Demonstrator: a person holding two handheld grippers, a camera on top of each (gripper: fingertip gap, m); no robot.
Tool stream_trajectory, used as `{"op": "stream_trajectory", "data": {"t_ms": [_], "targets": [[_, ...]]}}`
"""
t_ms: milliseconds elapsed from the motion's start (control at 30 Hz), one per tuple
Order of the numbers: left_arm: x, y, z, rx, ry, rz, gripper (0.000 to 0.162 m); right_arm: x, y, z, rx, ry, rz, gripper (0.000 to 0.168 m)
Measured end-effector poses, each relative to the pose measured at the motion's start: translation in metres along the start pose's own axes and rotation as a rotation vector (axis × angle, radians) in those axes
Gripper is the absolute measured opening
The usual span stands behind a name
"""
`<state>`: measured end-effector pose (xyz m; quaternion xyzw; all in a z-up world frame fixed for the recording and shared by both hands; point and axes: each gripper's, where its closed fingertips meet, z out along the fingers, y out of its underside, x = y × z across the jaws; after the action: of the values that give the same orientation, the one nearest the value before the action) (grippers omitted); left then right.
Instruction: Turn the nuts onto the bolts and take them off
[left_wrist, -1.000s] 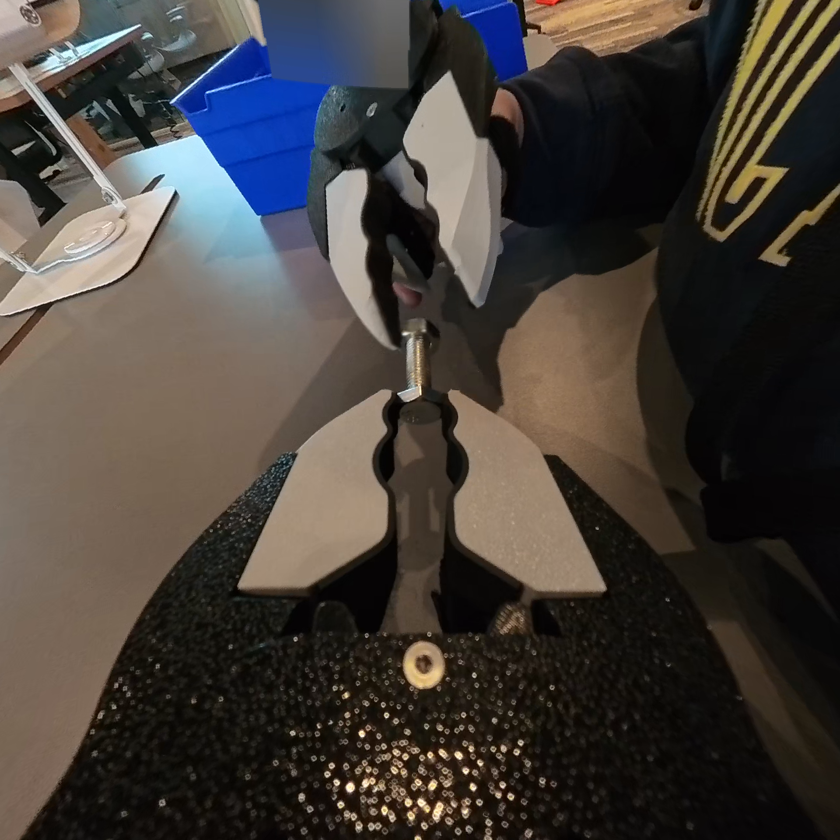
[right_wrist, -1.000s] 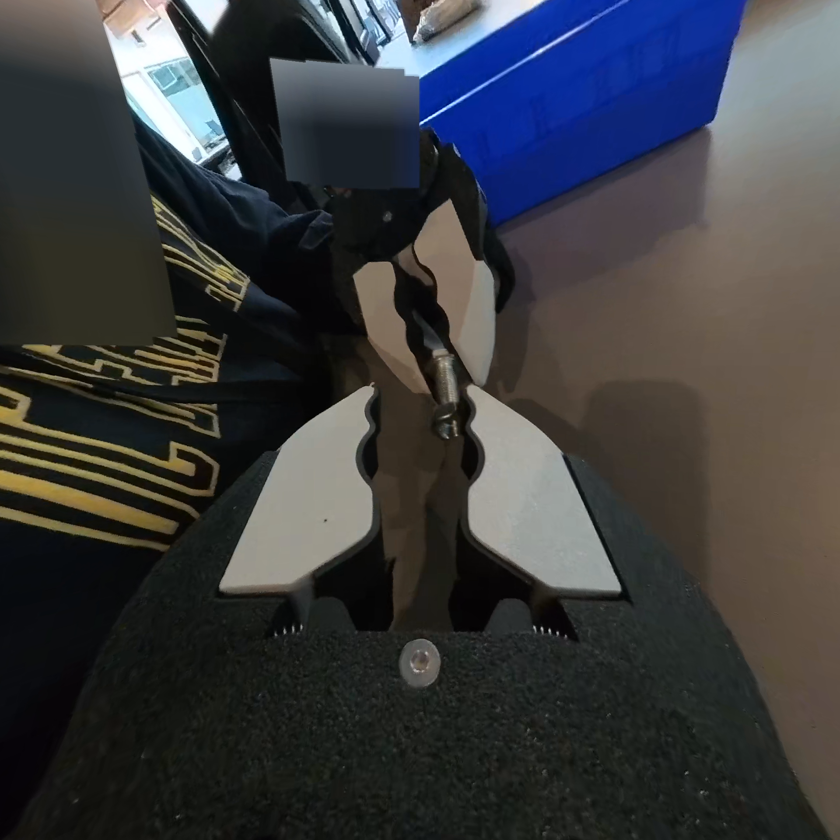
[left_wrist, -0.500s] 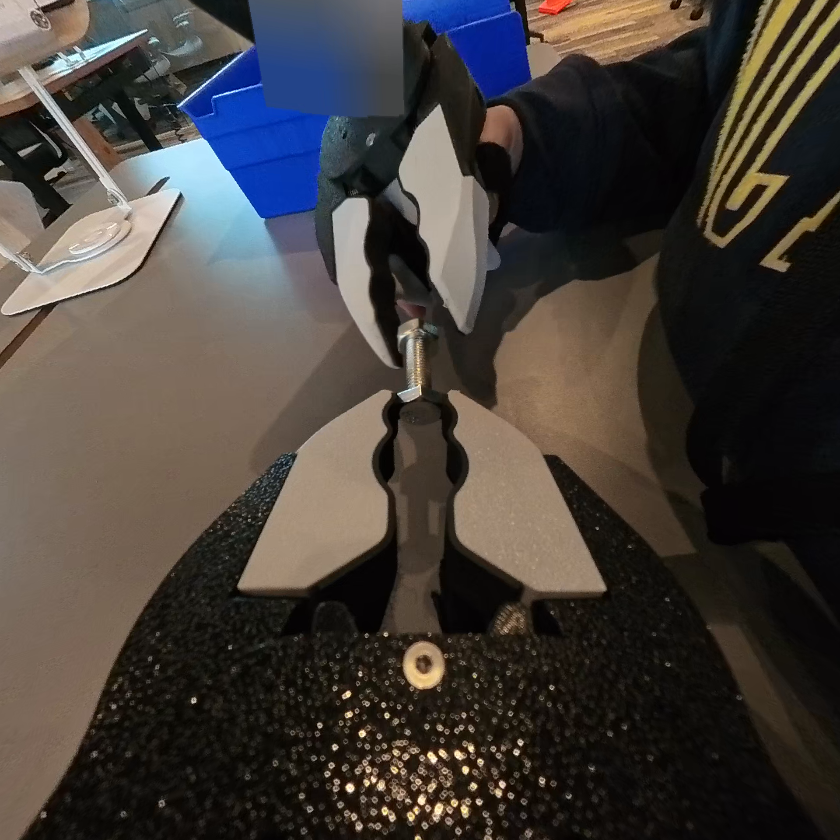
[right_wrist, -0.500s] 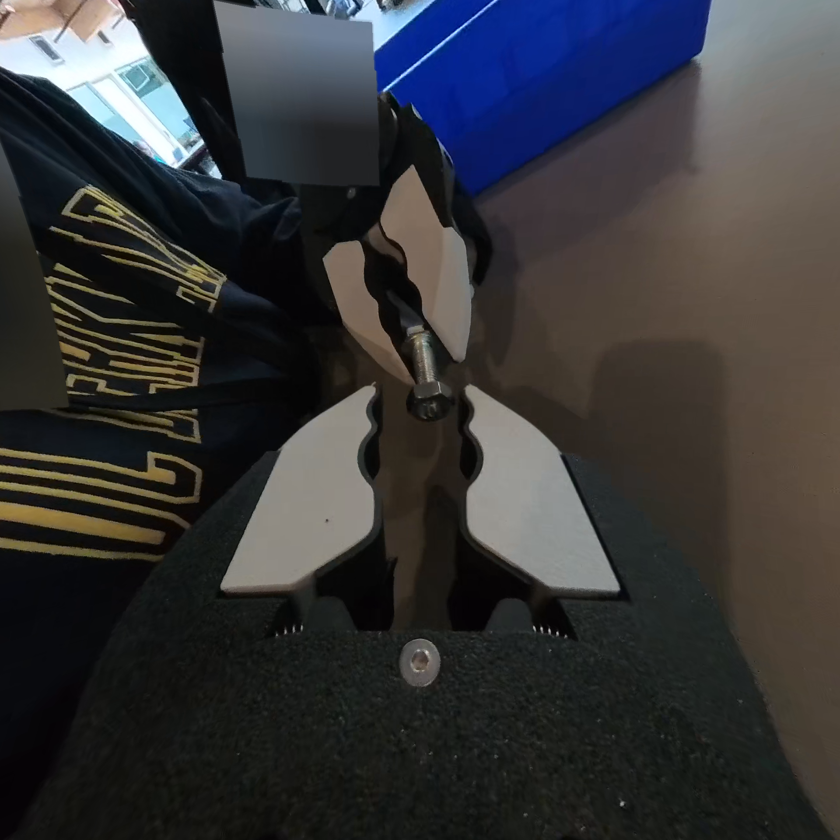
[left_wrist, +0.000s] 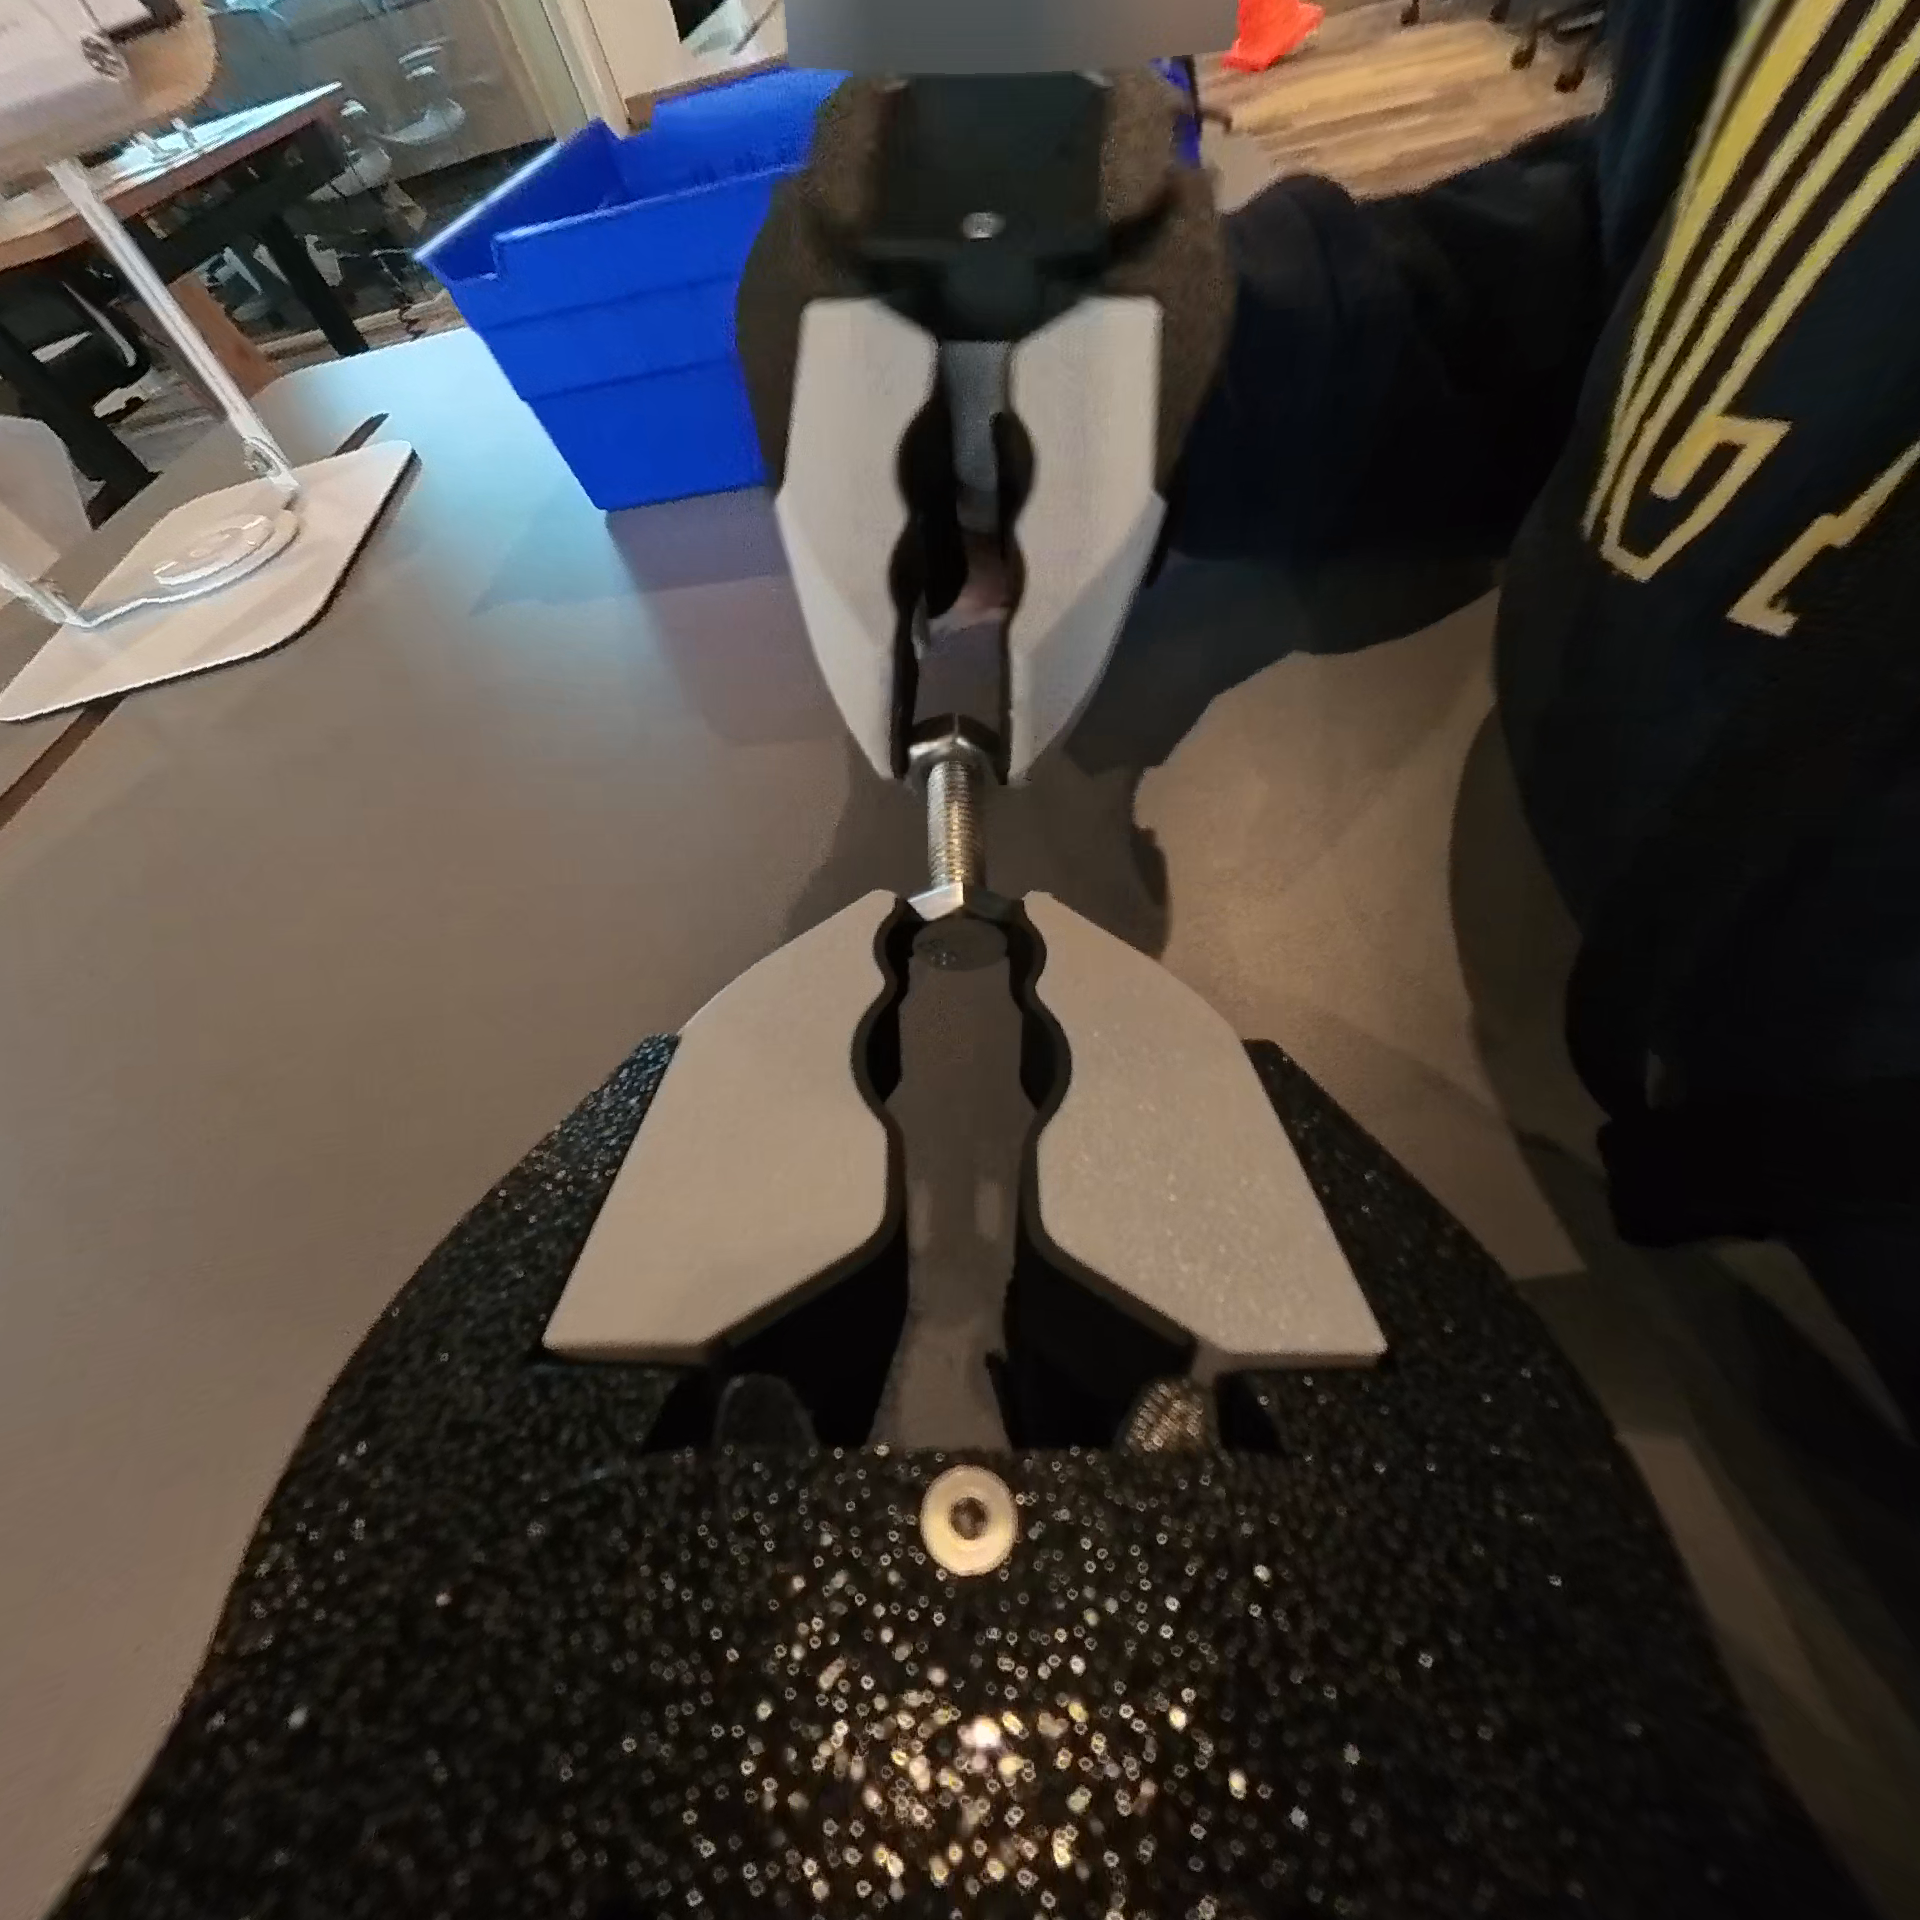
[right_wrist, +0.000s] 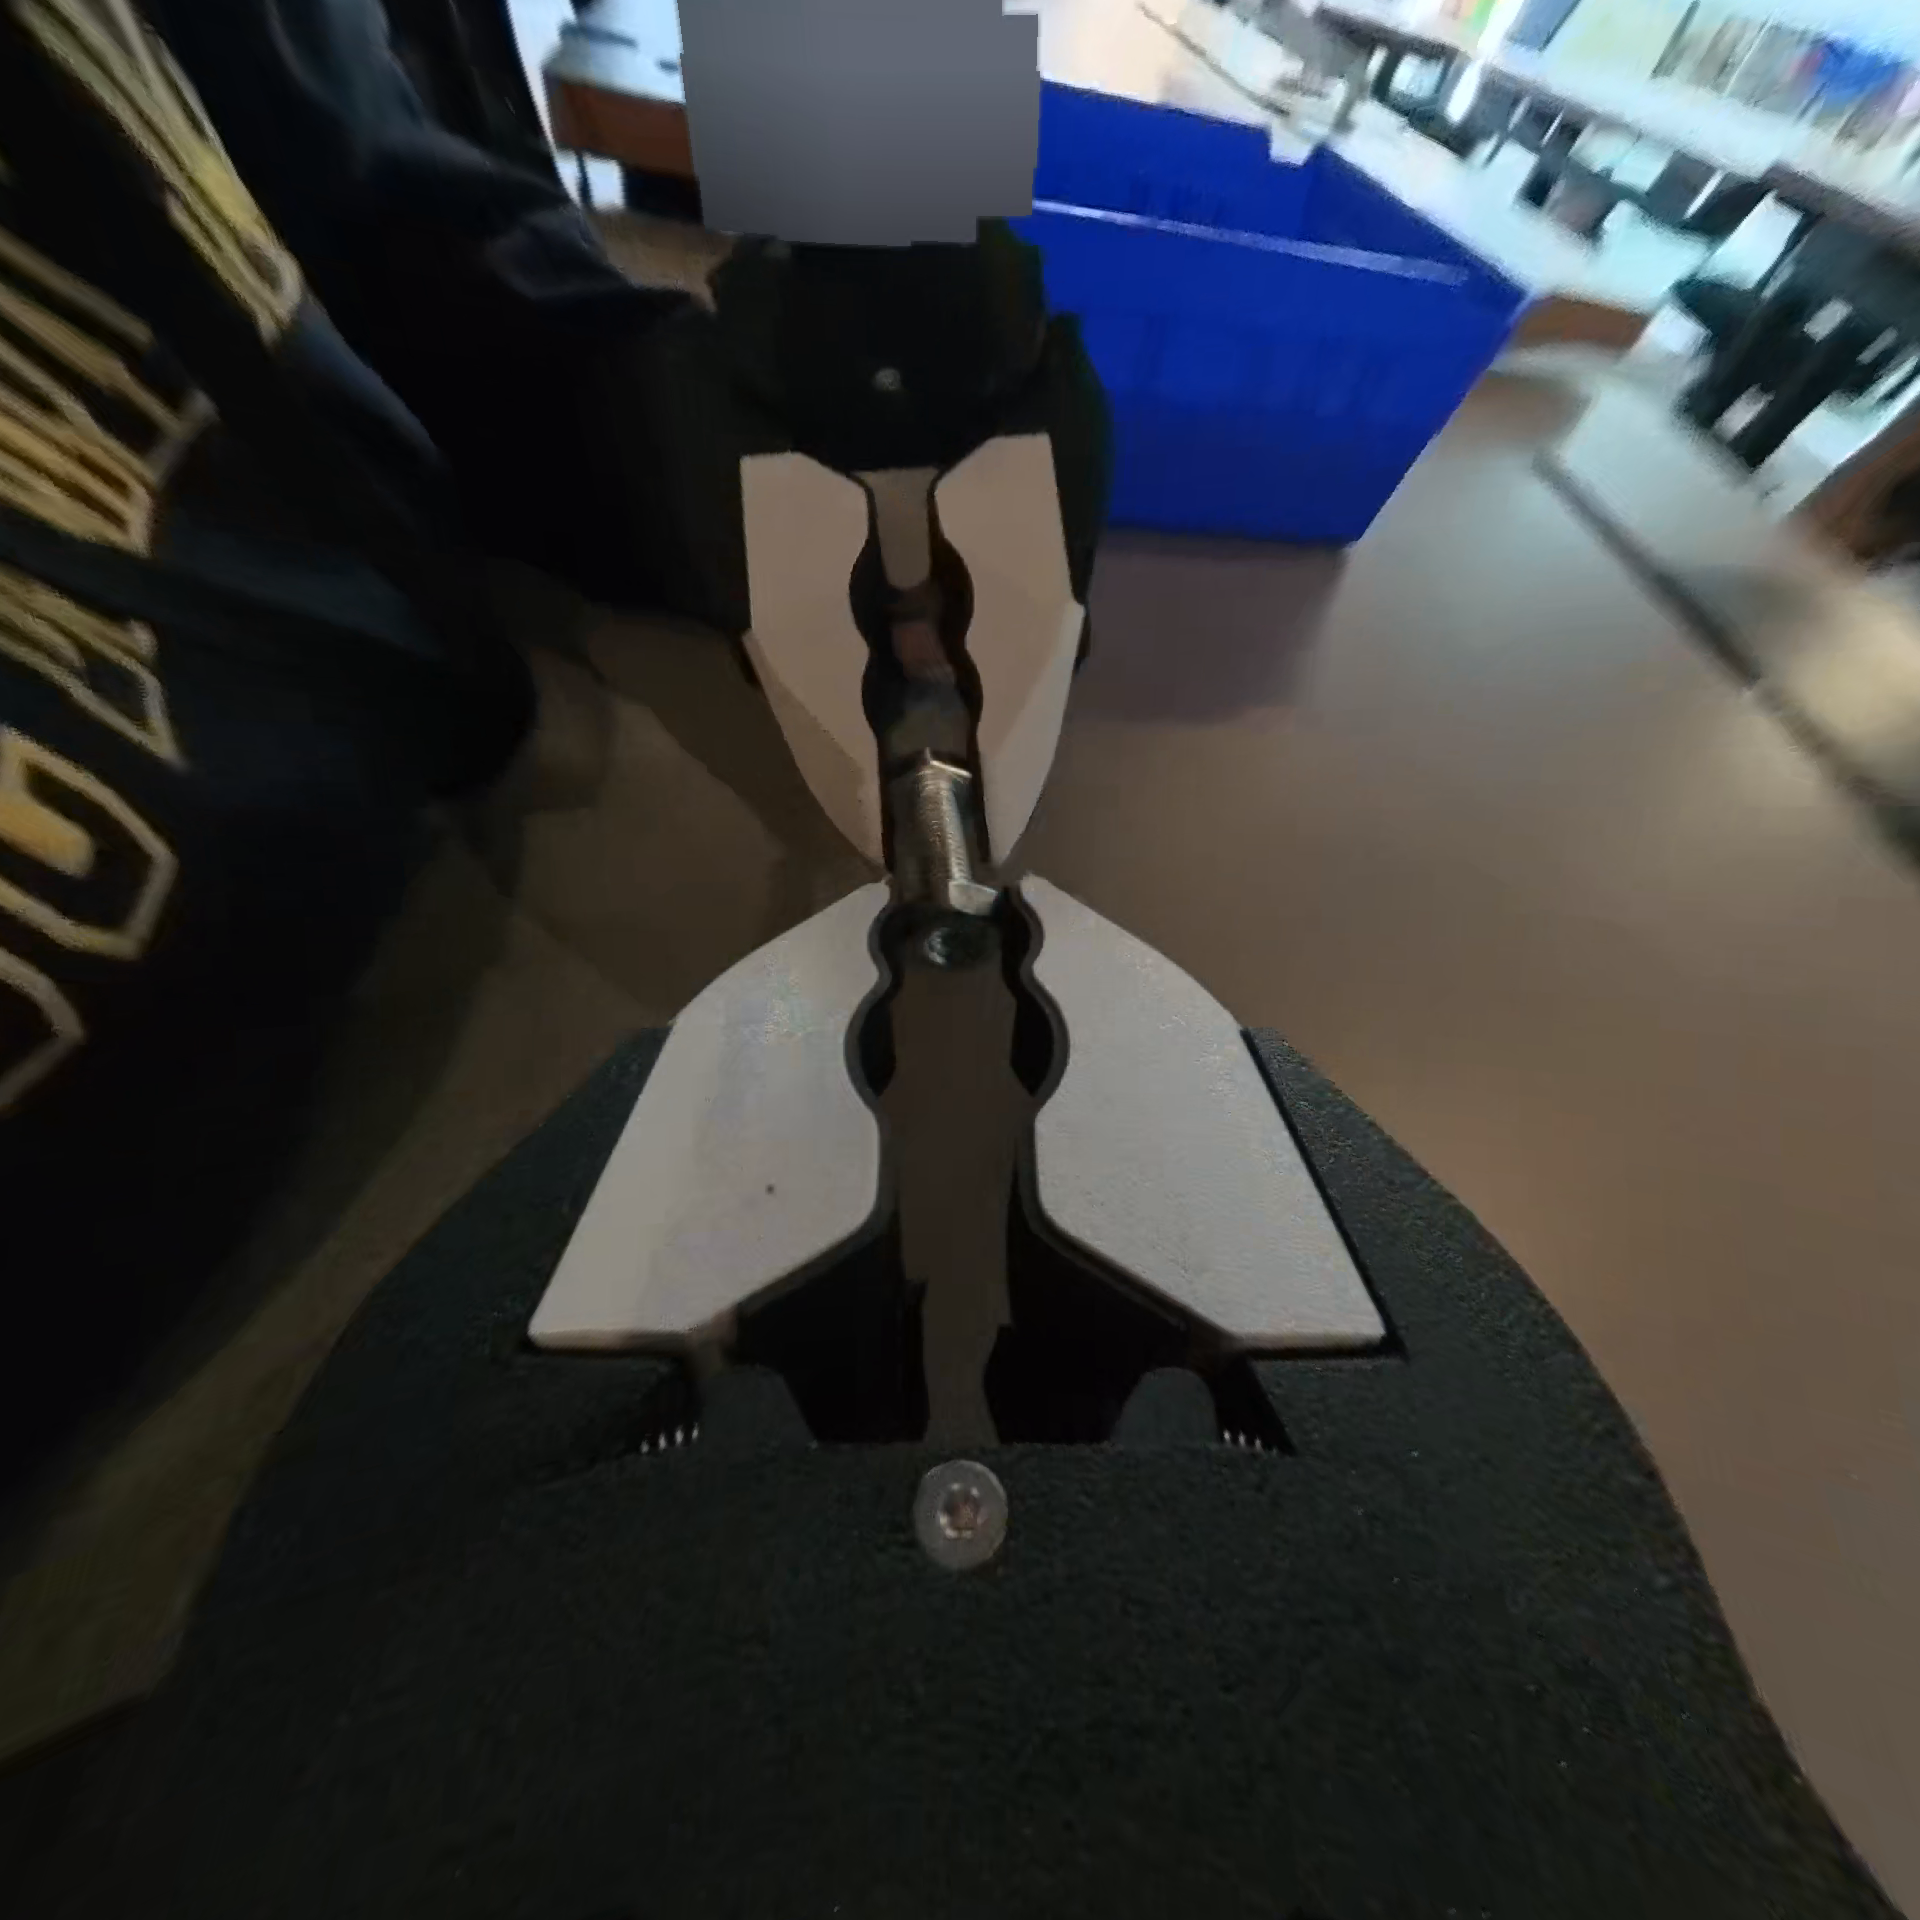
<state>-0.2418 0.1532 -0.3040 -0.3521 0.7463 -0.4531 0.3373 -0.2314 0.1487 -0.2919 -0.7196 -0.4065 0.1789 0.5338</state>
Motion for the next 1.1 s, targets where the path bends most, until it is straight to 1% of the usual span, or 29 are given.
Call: {"op": "stream_trajectory", "data": {"t_ms": [33, 100, 167, 233, 300, 400, 467, 567, 667, 733, 767, 833, 900, 967, 1033, 1100], "targets": [[-0.001, -0.001, -0.001, 0.009, -0.001, -0.008, 0.018, 0.001, -0.002, -0.001, 0.002, 0.038, -0.081, 0.018], [-0.002, -0.002, -0.002, 0.019, -0.003, -0.020, 0.017, 0.006, -0.005, -0.003, 0.002, 0.114, -0.202, 0.018], [-0.003, -0.002, -0.002, 0.019, -0.008, -0.017, 0.017, 0.011, -0.003, -0.004, -0.018, 0.157, -0.225, 0.018], [-0.003, -0.002, -0.002, 0.018, -0.013, -0.013, 0.017, 0.017, 0.001, -0.005, -0.036, 0.163, -0.139, 0.018], [-0.004, -0.002, -0.002, 0.022, -0.017, -0.014, 0.017, 0.024, 0.008, -0.007, -0.058, 0.164, 0.018, 0.018], [-0.004, -0.003, -0.003, 0.028, -0.022, -0.018, 0.017, 0.028, 0.004, -0.011, 0.010, 0.099, 0.280, 0.018], [-0.004, -0.003, -0.003, 0.026, -0.024, -0.016, 0.018, 0.028, 0.000, -0.014, 0.061, 0.048, 0.396, 0.018], [-0.005, -0.002, -0.003, 0.023, -0.028, -0.011, 0.017, 0.029, -0.007, -0.018, 0.083, 0.042, 0.443, 0.018], [-0.006, -0.003, -0.003, 0.027, -0.039, -0.010, 0.017, 0.029, -0.033, -0.037, 0.064, 0.105, 0.412, 0.018], [-0.006, -0.003, -0.004, 0.031, -0.047, -0.001, 0.018, 0.031, -0.049, -0.067, 0.012, 0.192, 0.370, 0.018], [-0.005, -0.003, -0.004, 0.029, -0.048, 0.003, 0.018, 0.033, -0.051, -0.087, -0.043, 0.253, 0.345, 0.018], [-0.004, -0.003, -0.003, 0.022, -0.049, 0.013, 0.018, 0.042, -0.036, -0.143, -0.243, 0.437, 0.305, 0.018], [-0.003, -0.002, -0.002, 0.014, -0.048, 0.023, 0.018, 0.053, -0.006, -0.214, -0.463, 0.678, 0.327, 0.018], [-0.001, -0.002, -0.001, 0.012, -0.047, 0.031, 0.018, 0.047, 0.036, -0.275, -0.692, 0.795, 0.442, 0.018], [0.000, -0.002, 0.000, 0.008, -0.046, 0.040, 0.018, 0.029, 0.082, -0.312, -0.901, 0.766, 0.574, 0.018], [0.001, -0.001, 0.000, 0.001, -0.047, 0.048, 0.018, 0.007, 0.121, -0.335, -1.054, 0.713, 0.738, 0.018]]}}
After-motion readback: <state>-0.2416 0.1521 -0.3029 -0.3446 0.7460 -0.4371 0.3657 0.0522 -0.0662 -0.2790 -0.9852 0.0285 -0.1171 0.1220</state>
